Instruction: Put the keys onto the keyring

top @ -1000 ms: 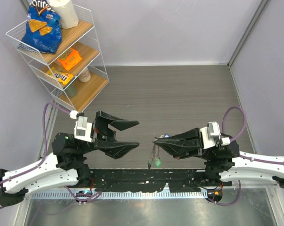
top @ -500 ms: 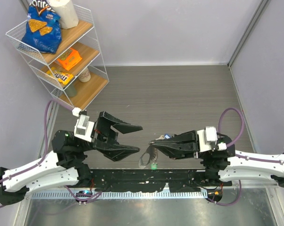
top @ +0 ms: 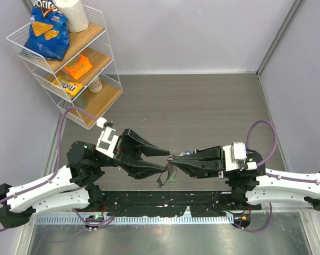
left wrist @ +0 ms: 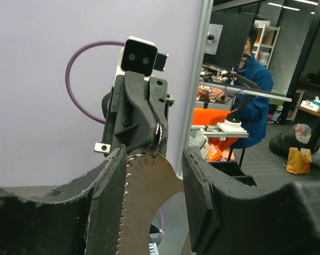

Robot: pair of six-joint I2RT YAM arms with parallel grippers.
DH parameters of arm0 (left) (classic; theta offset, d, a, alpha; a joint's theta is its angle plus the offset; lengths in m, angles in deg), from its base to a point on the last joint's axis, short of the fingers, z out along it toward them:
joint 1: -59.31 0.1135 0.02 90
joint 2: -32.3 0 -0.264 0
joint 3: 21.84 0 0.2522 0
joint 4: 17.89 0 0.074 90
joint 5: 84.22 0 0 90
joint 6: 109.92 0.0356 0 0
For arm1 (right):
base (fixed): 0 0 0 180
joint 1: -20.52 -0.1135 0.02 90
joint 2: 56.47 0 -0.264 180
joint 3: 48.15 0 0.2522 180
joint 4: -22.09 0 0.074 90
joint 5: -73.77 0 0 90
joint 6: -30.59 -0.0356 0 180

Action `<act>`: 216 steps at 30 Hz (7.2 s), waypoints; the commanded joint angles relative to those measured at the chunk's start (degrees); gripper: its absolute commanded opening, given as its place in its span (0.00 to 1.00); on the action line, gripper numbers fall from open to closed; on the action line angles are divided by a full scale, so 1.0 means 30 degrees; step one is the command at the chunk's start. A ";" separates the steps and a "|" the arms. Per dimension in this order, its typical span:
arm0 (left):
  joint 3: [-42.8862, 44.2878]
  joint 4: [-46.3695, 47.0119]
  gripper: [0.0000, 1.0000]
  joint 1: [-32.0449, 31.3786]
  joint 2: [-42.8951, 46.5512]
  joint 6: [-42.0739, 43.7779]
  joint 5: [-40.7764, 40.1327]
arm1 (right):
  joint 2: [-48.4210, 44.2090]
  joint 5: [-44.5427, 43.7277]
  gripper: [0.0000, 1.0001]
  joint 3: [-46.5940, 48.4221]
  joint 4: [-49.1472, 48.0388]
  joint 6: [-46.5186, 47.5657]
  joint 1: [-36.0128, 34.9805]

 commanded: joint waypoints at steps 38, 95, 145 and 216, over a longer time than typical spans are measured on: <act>0.1002 -0.0014 0.32 -0.0018 0.0139 -0.0132 0.0391 | 0.0777 0.0435 0.05 0.1622 -0.0167 0.0147 -0.0047; 0.1382 -0.2034 0.00 -0.0018 0.0256 0.0776 0.0537 | -0.2357 -0.1468 0.47 0.2032 0.5335 -0.0147 -0.0047; 0.1236 -0.8685 0.00 -0.0018 0.1223 0.3091 -0.2891 | 0.0191 -0.4574 0.42 0.9415 2.3036 -0.5478 -0.0047; -0.0755 0.0454 0.43 -0.0018 0.0549 -0.1655 -0.1044 | -0.3794 -0.0618 0.05 -0.0339 0.3089 0.1112 -0.0047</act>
